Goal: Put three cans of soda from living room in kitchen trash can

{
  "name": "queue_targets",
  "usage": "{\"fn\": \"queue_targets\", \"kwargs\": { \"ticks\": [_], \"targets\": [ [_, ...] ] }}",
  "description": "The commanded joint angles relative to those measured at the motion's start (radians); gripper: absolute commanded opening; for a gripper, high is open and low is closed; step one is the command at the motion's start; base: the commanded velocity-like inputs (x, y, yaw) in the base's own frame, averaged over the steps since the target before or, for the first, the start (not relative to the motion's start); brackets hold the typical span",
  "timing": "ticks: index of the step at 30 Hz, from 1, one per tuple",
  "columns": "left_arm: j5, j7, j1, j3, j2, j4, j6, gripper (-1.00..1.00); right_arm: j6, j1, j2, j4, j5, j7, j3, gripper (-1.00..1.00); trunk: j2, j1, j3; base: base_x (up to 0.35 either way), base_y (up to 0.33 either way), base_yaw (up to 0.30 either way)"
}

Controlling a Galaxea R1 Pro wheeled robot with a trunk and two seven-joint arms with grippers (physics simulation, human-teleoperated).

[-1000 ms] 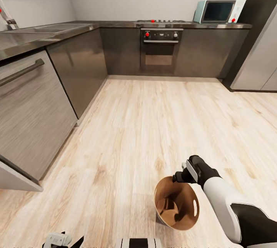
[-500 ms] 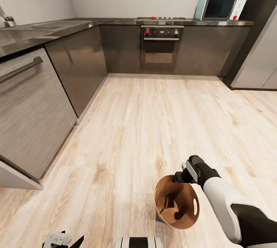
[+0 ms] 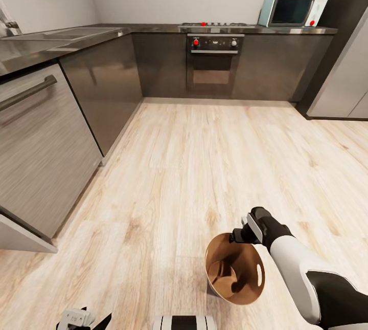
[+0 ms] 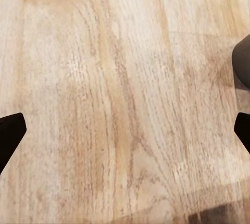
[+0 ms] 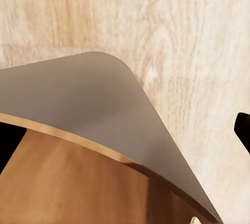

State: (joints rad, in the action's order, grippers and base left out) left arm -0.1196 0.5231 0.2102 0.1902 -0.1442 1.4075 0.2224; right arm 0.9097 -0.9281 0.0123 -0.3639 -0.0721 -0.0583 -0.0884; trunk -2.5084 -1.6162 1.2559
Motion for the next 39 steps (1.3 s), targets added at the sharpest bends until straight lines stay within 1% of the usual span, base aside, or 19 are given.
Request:
{"fn": "queue_targets", "kwargs": {
  "ticks": [1, 18, 23, 29, 39],
  "targets": [
    [0.0, 0.0, 0.0, 0.0, 0.0, 0.0, 0.0, 1.0, 0.0, 0.0, 0.0, 0.0, 0.0, 0.0, 0.0, 1.0, 0.0, 0.0, 0.0, 0.0, 0.0, 0.0],
    [0.002, -0.001, 0.0, 0.0, 0.0, -0.009, -0.001, 1.0, 0.001, 0.007, 0.002, -0.011, -0.004, 0.001, 0.001, 1.0, 0.0, 0.0, 0.0, 0.0, 0.0, 0.0],
    [0.003, -0.002, -0.001, 0.0, 0.001, -0.023, -0.003, 1.0, 0.001, 0.007, 0.004, -0.017, -0.005, 0.002, 0.0, 1.0, 0.0, 0.0, 0.0, 0.0, 0.0, 0.0],
    [0.004, -0.003, -0.001, 0.001, 0.001, -0.041, -0.029, 1.0, 0.002, 0.009, 0.009, -0.03, -0.005, 0.006, 0.0, 1.0, 0.0, 0.0, 0.0, 0.0, 0.0, 0.0],
    [0.004, -0.002, -0.002, 0.0, 0.002, -0.043, -0.033, 1.0, 0.002, 0.012, 0.008, -0.033, -0.006, 0.013, 0.0, 1.0, 0.0, 0.0, 0.0, 0.0, 0.0, 0.0]
  ]
}}
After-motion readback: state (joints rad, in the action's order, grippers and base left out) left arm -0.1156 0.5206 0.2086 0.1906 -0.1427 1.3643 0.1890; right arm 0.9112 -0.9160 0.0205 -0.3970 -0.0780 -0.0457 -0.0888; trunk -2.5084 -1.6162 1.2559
